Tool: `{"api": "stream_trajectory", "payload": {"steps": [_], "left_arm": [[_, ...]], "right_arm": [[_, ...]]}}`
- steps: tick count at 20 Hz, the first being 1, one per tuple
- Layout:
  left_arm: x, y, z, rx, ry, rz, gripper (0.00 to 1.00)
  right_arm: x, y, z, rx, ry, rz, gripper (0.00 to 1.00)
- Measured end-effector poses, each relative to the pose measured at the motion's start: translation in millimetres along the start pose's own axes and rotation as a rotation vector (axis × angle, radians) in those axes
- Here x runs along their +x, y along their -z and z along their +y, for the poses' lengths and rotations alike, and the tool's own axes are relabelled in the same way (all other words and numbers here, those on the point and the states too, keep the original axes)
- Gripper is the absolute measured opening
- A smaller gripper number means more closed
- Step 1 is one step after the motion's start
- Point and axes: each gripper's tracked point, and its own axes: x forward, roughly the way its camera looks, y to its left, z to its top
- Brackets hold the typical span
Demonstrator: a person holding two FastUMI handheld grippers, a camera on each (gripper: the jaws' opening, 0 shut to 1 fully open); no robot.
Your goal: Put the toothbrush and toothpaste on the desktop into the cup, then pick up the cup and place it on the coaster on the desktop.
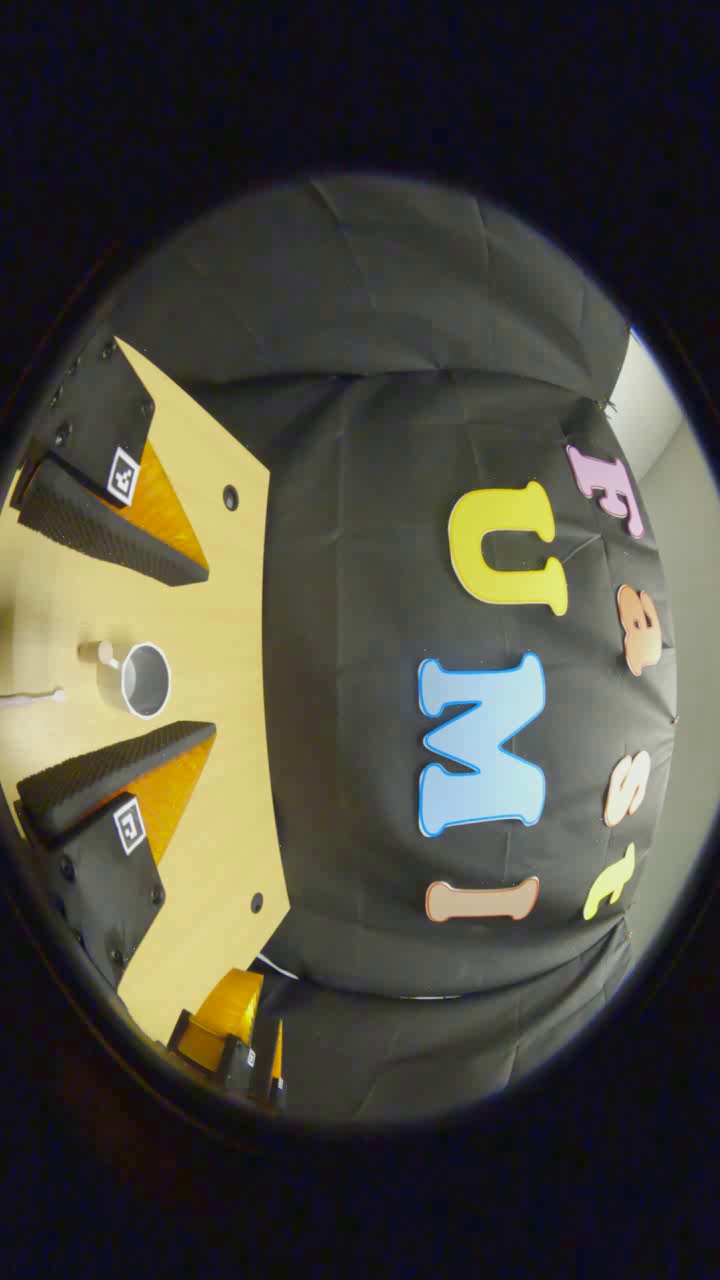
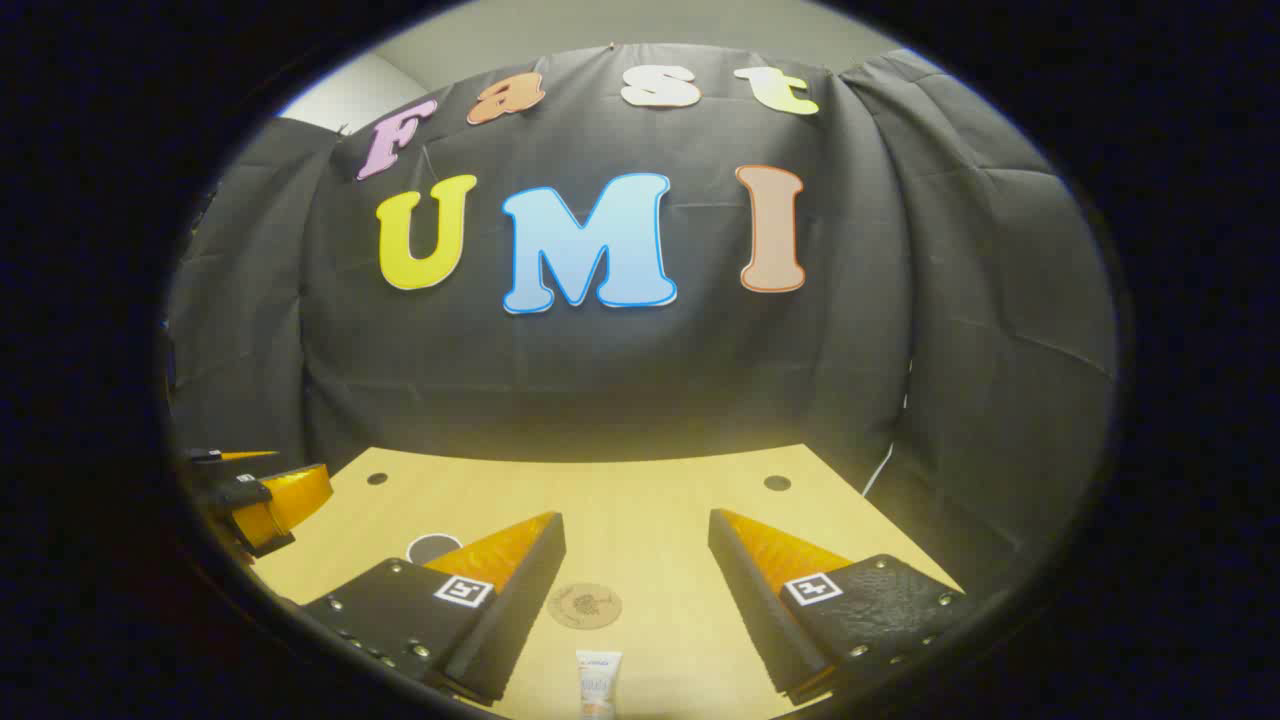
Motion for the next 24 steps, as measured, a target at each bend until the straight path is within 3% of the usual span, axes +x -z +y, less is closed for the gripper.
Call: {"api": "stream_trajectory", "payload": {"steps": [3,4,11,13,14,16,17,18,19,24], "left_arm": [[4,12,-6,-0.004,0.007,0.04,0.98],[4,14,-7,-0.003,0.009,0.046,0.9],[3,24,-13,0.016,0.016,0.073,0.9],[2,28,-15,0.019,0.018,0.081,0.98],[1,30,-16,0.02,0.018,0.084,0.9],[1,31,-17,0.021,0.019,0.09,0.9],[1,32,-17,0.021,0.018,0.091,0.98],[0,34,-17,0.021,0.018,0.095,0.98],[0,36,-17,0.021,0.018,0.099,0.9],[0,60,-18,0.013,0.019,0.158,0.9]], "right_arm": [[3,9,5,0.008,-0.013,0.032,0.9],[3,11,7,0.003,-0.019,0.041,0.9],[2,36,13,-0.01,-0.049,0.111,0.9],[1,41,12,-0.008,-0.051,0.125,0.9],[1,43,10,-0.007,-0.05,0.13,0.9],[0,46,10,-0.006,-0.05,0.145,0.91],[0,50,9,-0.005,-0.051,0.152,0.91],[0,52,8,-0.006,-0.052,0.162,0.91],[-1,56,8,-0.007,-0.054,0.172,0.9],[0,74,8,-0.014,-0.062,0.24,0.9]]}}
